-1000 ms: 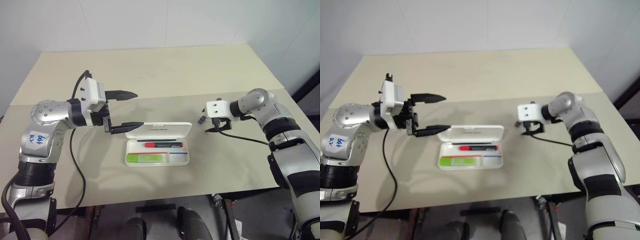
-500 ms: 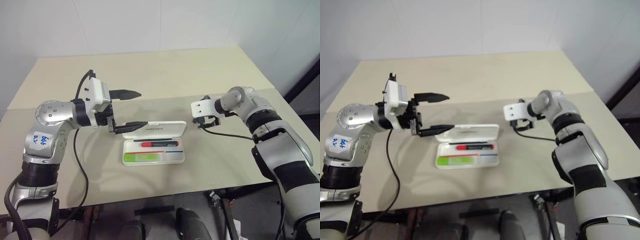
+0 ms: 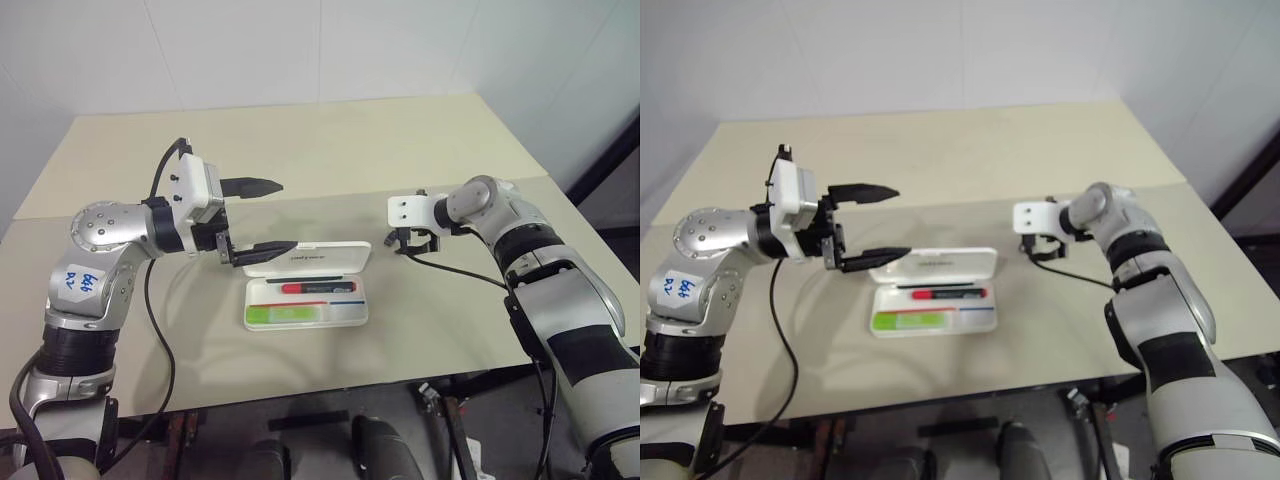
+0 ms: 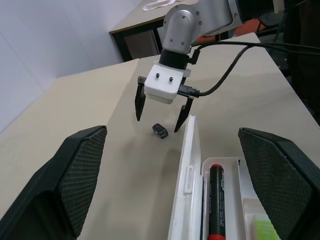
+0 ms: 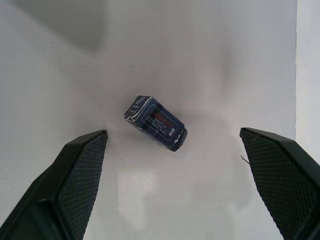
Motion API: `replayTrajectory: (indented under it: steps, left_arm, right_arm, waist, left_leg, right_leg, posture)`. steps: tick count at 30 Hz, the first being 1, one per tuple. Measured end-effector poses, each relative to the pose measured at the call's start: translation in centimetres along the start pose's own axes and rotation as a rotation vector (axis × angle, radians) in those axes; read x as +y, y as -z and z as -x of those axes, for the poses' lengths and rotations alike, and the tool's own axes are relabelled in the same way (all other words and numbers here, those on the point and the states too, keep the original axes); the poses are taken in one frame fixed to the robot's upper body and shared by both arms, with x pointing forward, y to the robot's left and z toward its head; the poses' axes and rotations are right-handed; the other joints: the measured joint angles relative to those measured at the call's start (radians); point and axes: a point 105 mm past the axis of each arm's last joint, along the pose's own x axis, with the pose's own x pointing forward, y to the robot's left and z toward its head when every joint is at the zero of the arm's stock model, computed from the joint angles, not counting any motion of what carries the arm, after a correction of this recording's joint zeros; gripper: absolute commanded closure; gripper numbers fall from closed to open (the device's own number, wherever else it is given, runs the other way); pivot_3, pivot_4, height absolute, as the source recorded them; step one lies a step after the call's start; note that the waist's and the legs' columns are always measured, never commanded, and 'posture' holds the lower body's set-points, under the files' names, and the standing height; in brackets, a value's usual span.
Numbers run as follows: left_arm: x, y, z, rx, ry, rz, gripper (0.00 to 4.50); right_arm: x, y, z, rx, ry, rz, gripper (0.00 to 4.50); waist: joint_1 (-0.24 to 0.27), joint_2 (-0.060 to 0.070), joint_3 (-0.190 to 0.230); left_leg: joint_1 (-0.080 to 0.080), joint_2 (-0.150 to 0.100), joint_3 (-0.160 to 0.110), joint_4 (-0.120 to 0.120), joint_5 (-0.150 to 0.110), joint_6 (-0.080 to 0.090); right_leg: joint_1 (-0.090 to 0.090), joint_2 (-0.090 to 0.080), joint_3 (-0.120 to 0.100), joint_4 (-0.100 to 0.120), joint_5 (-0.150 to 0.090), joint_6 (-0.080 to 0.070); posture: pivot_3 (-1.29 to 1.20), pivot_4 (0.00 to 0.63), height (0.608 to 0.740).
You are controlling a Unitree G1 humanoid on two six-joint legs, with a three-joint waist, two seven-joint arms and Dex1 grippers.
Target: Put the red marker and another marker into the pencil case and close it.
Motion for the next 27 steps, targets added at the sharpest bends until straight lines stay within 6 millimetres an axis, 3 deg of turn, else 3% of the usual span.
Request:
replayTrajectory:
  steps: [6, 13, 27]
  left_arm:
    - [0.5, 0.1, 0.0, -0.010, -0.014, -0.005, 0.04]
    - [0.5, 0.1, -0.1, -0.013, -0.015, -0.012, 0.04]
    - [1.1, 0.4, 0.0, -0.016, -0.040, -0.016, 0.04]
  right_arm:
    - [-0.2, -0.2, -0.3, -0.007, 0.017, -0.053, 0.00]
    - [-0.4, -0.6, -0.7, -0.079, 0.061, -0.242, 0.00]
    - [0.8, 0.1, -0.5, -0.201, 0.019, -0.448, 0.00]
  waist:
    - [-0.004, 0.000, 0.000]
    - [-0.019, 0.000, 0.000]
    - [-0.017, 0.001, 0.000]
  left_leg:
    - [0.000, 0.002, 0.000, 0.000, 0.000, 0.000]
    - [-0.002, 0.004, -0.001, -0.003, 0.000, -0.001]
    - [-0.005, 0.012, 0.007, -0.004, -0.005, -0.004]
  right_leg:
    - [0.000, 0.001, 0.000, 0.000, 0.000, 0.000]
    - [-0.006, 0.004, 0.002, 0.000, 0.001, -0.002]
    - [-0.008, 0.011, 0.002, -0.007, 0.000, -0.003]
  posture:
    - [0.00, 0.150, 0.740]
    - [0.00, 0.150, 0.740]
    - [0.00, 0.150, 0.740]
